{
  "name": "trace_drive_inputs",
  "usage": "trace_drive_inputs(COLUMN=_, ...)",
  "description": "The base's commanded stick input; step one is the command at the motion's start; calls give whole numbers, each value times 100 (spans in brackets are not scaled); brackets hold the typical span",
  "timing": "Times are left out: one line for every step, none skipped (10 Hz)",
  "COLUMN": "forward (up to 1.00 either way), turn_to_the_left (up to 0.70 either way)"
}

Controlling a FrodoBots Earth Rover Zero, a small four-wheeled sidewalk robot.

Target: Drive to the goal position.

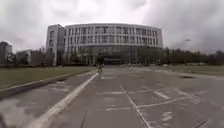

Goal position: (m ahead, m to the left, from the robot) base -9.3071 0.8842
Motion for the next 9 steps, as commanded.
trace_drive_inputs(forward=70, turn_to_the_left=-35)
trace_drive_inputs(forward=70, turn_to_the_left=-35)
trace_drive_inputs(forward=0, turn_to_the_left=-70)
trace_drive_inputs(forward=0, turn_to_the_left=-70)
trace_drive_inputs(forward=0, turn_to_the_left=-70)
trace_drive_inputs(forward=0, turn_to_the_left=-70)
trace_drive_inputs(forward=0, turn_to_the_left=-70)
trace_drive_inputs(forward=0, turn_to_the_left=-70)
trace_drive_inputs(forward=0, turn_to_the_left=-70)
